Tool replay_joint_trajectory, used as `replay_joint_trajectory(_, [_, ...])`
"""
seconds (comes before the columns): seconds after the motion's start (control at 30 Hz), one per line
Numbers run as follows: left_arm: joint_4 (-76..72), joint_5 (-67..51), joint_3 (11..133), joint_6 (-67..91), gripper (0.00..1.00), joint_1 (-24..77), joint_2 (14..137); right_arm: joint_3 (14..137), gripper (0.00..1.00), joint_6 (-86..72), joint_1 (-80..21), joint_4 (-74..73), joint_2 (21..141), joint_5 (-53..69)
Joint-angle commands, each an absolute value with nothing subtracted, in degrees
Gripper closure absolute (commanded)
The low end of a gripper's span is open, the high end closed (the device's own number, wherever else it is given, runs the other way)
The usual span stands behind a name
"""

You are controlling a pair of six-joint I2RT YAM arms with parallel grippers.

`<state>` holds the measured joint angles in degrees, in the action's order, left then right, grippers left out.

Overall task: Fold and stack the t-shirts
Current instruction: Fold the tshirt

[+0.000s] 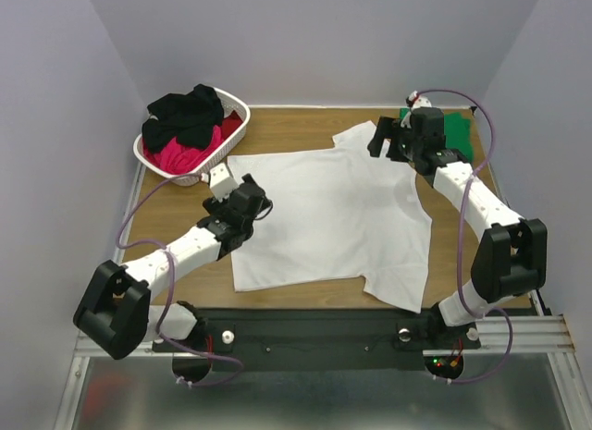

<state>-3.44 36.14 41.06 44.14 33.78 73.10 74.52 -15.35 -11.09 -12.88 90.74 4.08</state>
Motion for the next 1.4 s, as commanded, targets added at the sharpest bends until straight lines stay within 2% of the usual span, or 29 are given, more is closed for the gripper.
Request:
replay_joint_trajectory(0.0, [12.99,44.66,37.8,63.61,0.02,38.05,66.1,68.04,0.0,-16.96,-9.41,-11.6,87.73,1.76])
replay_joint_trajectory(0.17, [21.69,41.04,36.47,80.45,0.03,41.12,62.05,61.88,0.0,-17.4,-5.72,-10.55,84.12,3.07])
replay_joint_trajectory(0.3, [38.82,44.47,39.36,96.38,0.04,49.02,63.1,56.87,0.0,-18.01,-3.26,-8.44,82.71,5.62])
replay_joint_trajectory(0.47, [47.01,40.26,40.43,102.64,0.05,52.82,67.67,53.88,0.0,-17.84,-0.62,-6.59,83.32,8.43])
replay_joint_trajectory(0.63, [51.58,36.39,37.89,114.67,0.06,57.3,66.01,52.47,0.0,-18.1,1.49,-5.54,82.18,9.75])
replay_joint_trajectory(0.87, [52.21,32.17,34.28,118.39,0.1,58.62,62.58,51.77,0.0,-18.72,2.81,-4.13,82.79,12.83])
replay_joint_trajectory(1.37, [53.26,29.62,34.72,123.39,0.17,59.33,63.63,51.42,0.0,-19.07,3.69,-3.43,83.67,14.06])
